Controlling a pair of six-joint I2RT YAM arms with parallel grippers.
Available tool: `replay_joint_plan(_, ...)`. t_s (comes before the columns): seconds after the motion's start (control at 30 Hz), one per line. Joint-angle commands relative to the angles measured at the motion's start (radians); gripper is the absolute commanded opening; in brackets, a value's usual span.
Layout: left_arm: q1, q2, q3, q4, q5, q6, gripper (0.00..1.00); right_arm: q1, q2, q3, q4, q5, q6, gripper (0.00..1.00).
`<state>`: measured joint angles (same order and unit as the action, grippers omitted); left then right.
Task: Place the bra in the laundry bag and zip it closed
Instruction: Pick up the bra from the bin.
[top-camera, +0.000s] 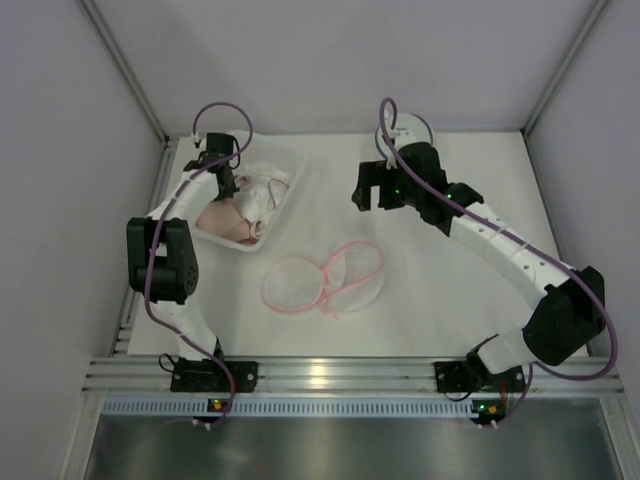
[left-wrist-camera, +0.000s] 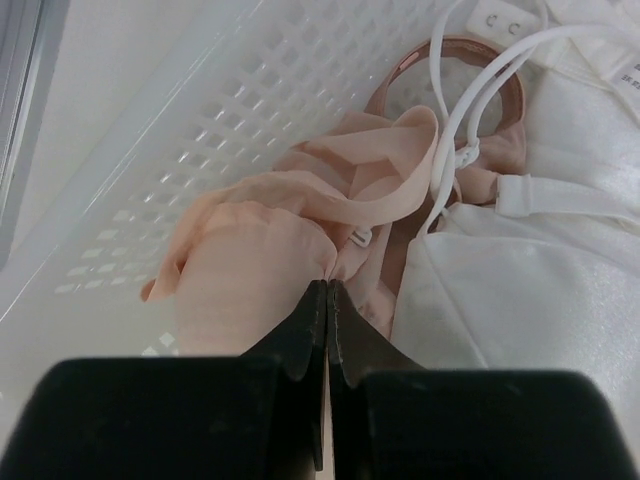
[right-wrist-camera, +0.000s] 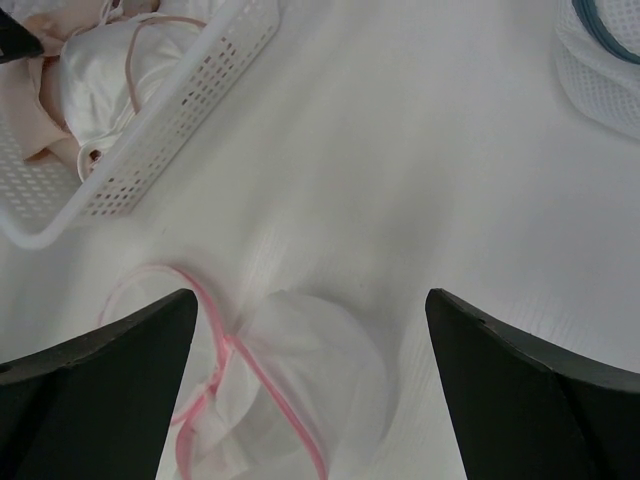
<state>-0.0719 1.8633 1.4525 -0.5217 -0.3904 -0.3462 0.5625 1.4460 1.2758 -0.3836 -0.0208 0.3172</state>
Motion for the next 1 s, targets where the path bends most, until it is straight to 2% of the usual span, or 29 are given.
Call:
replay_joint_plan(0.0,0.004,-0.145,0.003,0.002,0.01,-0.002,0.0,-0.012,-0.042,0.007,0.069,-0.014,0.006,0.99)
replay_joint_plan(0.13,-0.002,-0.263,0.023,0.0,0.077,0.044,0.0,-0.013,-0.03,0.017,0.143,-0.091,0.035,0.99)
replay_joint_plan(0.27,-0.054,-0.372,0.054,-0.009,0.071,0.087,0.0,-0.013,0.002,0.04,0.247,-0.155,0.092,0.99)
replay_joint_plan(0.43,-0.123,-0.435,0.141,-0.035,0.054,0.121,0.0,-0.009,0.071,0.097,0.342,-0.249,0.125,0.98)
replay_joint_plan(0.63,-0.178,-0.446,0.236,-0.037,0.088,0.15,0.0,-0.003,0.135,0.089,0.589,-0.338,0.106,0.99)
replay_joint_plan(0.83,-0.178,-0.417,0.315,-0.034,0.07,0.159,0.0,0.0,0.24,0.168,0.649,-0.392,0.166,0.98)
replay_joint_plan(0.97,-0.178,-0.386,0.423,-0.035,0.068,0.173,0.0,0.007,0.261,0.172,0.669,-0.387,0.178,0.98)
